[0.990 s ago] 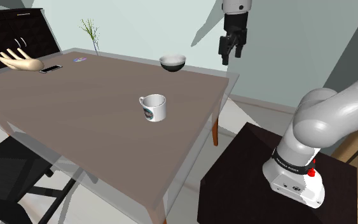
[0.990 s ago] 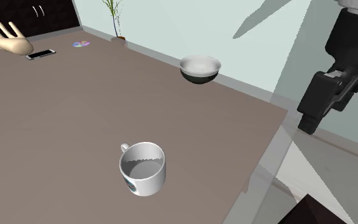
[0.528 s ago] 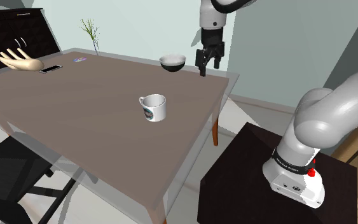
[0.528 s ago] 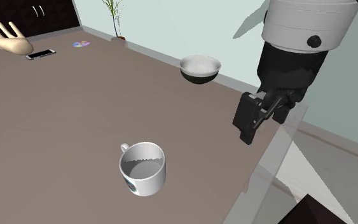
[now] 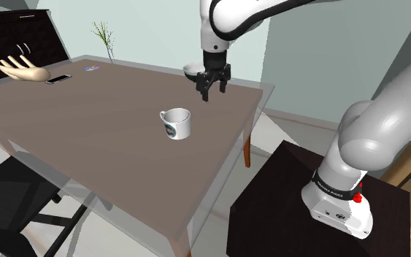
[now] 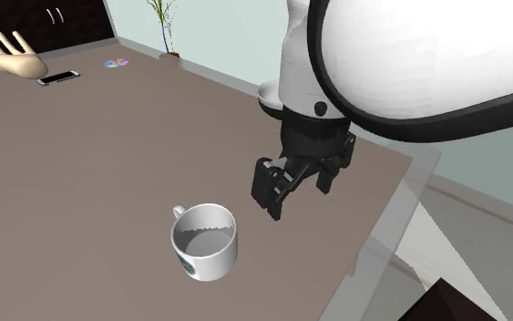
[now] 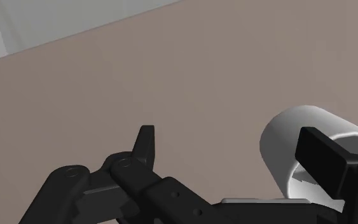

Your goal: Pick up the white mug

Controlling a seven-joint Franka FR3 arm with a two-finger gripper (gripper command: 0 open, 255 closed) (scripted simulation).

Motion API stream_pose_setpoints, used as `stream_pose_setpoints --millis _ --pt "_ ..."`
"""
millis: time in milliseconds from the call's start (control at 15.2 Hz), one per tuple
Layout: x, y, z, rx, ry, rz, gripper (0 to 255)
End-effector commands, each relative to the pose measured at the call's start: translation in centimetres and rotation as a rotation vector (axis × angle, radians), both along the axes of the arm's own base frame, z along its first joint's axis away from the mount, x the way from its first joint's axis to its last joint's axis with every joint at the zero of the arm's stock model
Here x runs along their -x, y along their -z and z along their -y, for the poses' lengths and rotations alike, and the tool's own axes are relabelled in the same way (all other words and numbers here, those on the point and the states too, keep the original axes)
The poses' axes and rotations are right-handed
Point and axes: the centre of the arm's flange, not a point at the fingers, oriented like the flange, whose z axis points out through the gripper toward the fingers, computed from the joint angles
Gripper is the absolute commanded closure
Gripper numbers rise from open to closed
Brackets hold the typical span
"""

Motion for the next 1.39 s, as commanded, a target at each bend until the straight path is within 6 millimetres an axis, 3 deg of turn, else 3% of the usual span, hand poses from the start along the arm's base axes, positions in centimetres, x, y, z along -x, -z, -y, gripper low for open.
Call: stream_pose_setpoints --millis 0,462,924,1122,1188,1320 --pt "-1.7 1.0 -1.3 -0.009 0.000 0.011 0" --pt "-7.3 4.4 -6.9 -0.037 -0.002 0.045 0" --pt "-7.3 8.1 -6.9 -0.037 -0.002 0.045 0" --pt "-7.3 8.4 -6.9 -0.037 -0.002 0.045 0" --pt "-7.3 8.4 -6.9 -0.037 -0.002 0.045 255" --pt "-7.3 8.4 -6.9 -0.037 -0.002 0.045 255"
